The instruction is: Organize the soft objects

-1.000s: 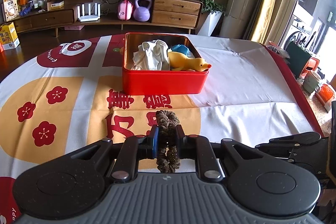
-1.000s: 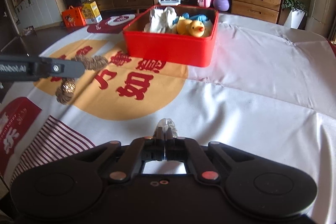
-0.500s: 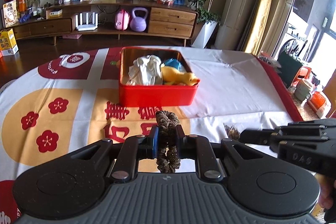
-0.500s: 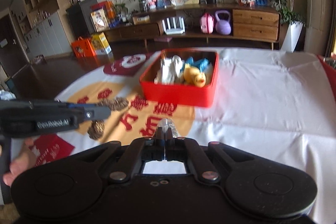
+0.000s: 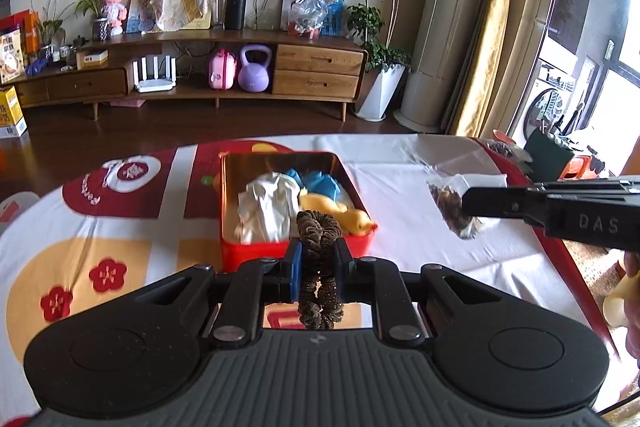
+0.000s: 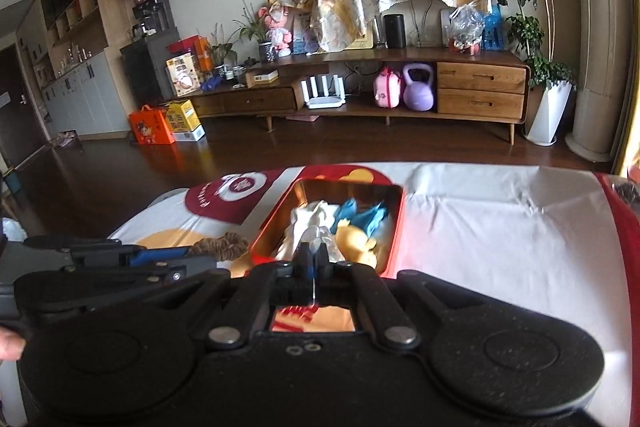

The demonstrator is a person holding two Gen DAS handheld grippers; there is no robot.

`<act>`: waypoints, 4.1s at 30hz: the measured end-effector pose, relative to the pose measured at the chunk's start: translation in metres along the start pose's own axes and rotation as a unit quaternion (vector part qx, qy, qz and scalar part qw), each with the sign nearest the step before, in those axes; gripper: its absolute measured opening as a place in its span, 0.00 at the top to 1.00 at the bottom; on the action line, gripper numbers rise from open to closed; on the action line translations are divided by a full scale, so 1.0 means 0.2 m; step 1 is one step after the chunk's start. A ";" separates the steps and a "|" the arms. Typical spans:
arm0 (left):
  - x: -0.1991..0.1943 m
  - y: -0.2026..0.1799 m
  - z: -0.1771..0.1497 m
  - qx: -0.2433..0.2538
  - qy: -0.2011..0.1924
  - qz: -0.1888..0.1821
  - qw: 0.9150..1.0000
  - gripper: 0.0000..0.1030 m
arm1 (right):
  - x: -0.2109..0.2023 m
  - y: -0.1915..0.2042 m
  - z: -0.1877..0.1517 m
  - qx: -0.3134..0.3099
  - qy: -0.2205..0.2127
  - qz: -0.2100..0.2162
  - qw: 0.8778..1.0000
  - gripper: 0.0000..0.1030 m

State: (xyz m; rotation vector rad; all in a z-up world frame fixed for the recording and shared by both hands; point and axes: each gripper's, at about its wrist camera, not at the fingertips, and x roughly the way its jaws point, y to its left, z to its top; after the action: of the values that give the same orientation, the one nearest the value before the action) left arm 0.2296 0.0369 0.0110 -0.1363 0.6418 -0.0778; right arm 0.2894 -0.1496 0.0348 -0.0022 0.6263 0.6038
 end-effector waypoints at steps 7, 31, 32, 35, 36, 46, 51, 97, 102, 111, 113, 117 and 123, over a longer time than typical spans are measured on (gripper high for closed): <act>0.18 0.05 0.10 -0.003 0.003 0.000 1.000 0.84 | 0.21 -0.07 0.08 0.001 0.008 -0.010 1.000 1.00; 0.81 0.18 0.12 -0.025 0.031 0.015 0.999 0.84 | 0.94 -0.27 0.06 0.041 0.059 -0.013 0.997 1.00; 0.82 0.19 0.12 -0.026 0.033 0.017 0.999 0.84 | 0.95 -0.27 0.05 0.043 0.060 -0.013 0.997 1.00; 0.87 0.21 0.10 -0.027 0.040 0.020 0.999 0.84 | 0.98 -0.28 0.03 0.046 0.065 -0.013 0.997 0.99; 0.88 0.21 0.10 -0.027 0.042 0.022 0.999 0.84 | 0.99 -0.29 0.02 0.046 0.066 -0.015 0.997 0.98; 0.95 0.23 0.07 -0.029 0.064 0.034 0.997 0.84 | 0.97 -0.29 0.01 0.048 0.063 -0.017 0.997 0.75; 0.92 0.24 0.07 -0.033 0.070 0.033 0.996 0.79 | 0.92 -0.28 0.01 0.046 0.058 -0.019 0.997 0.67; 0.02 0.04 -0.11 -0.008 -0.016 0.014 1.000 0.26 | -0.04 0.00 -0.27 0.000 -0.059 0.008 0.998 0.05; -0.08 0.03 -0.17 -0.022 -0.028 0.010 0.999 0.19 | -0.10 0.02 -0.31 0.005 -0.077 -0.002 0.997 0.00; -0.22 -0.02 -0.25 -0.026 -0.036 0.008 0.999 0.08 | -0.16 0.03 -0.42 0.011 -0.090 -0.024 0.996 0.00; -0.25 -0.02 -0.26 -0.028 -0.044 0.014 0.999 0.04 | -0.18 0.03 -0.43 0.014 -0.093 -0.028 0.995 0.00; -0.30 -0.03 -0.27 -0.030 -0.054 0.012 0.998 0.01 | -0.22 0.04 -0.44 0.018 -0.102 -0.032 0.994 0.00; -0.35 -0.06 -0.29 -0.011 -0.070 0.035 0.997 0.01 | -0.23 0.06 -0.46 0.012 -0.104 -0.031 0.994 0.00</act>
State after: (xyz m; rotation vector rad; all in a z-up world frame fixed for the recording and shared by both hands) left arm 0.1384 0.0264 0.0087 -0.1387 0.5077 0.0067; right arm 0.2027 -0.1815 -0.0129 0.0631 0.4300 0.5279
